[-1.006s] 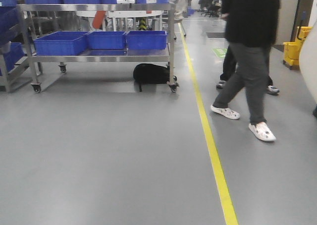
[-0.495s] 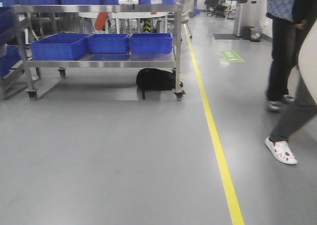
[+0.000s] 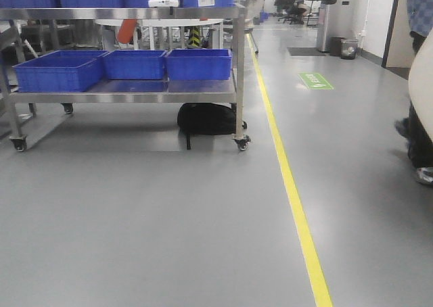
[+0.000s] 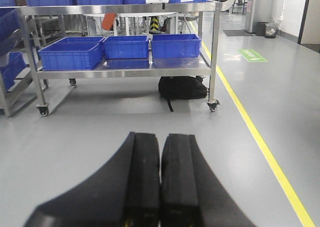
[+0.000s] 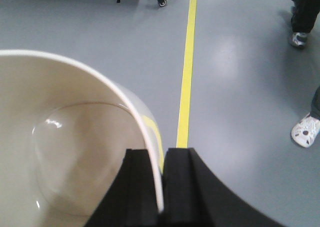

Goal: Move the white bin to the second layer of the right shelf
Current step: 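Drive away from the table carrying the bin in the right gripper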

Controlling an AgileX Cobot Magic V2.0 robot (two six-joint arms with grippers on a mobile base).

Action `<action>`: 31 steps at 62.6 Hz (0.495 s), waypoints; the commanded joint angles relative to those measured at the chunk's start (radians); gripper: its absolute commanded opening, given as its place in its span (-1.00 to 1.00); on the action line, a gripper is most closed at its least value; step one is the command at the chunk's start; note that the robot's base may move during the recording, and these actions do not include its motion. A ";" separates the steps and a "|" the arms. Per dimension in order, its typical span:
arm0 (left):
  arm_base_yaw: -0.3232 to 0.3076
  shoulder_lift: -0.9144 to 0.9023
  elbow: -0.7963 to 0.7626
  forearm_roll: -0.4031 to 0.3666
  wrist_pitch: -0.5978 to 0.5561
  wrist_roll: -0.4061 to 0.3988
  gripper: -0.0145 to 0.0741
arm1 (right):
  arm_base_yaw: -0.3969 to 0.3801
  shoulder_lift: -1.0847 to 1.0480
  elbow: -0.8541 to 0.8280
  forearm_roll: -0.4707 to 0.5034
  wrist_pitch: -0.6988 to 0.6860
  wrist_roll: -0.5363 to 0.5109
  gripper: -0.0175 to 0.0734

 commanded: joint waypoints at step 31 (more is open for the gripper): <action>0.000 -0.015 0.029 -0.008 -0.083 -0.005 -0.48 | -0.005 0.004 -0.031 0.006 -0.092 -0.001 -0.51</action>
